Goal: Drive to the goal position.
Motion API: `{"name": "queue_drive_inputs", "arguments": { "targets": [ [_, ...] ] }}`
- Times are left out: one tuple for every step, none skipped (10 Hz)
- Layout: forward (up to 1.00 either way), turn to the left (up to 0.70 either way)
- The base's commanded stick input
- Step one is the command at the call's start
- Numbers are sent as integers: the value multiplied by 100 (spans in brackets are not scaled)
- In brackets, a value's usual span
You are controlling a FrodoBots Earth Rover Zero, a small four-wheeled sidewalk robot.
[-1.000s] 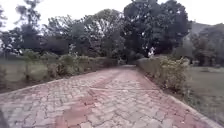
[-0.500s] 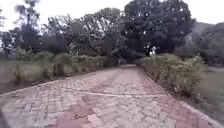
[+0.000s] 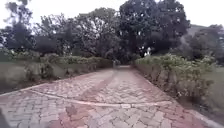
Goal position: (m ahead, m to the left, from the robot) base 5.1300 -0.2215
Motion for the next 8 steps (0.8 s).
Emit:
{"name": "queue_drive_inputs", "arguments": {
  "targets": [
    [70,0],
    [70,0],
    [70,0],
    [70,0],
    [70,0],
    [70,0],
    [70,0],
    [70,0]
  ]
}}
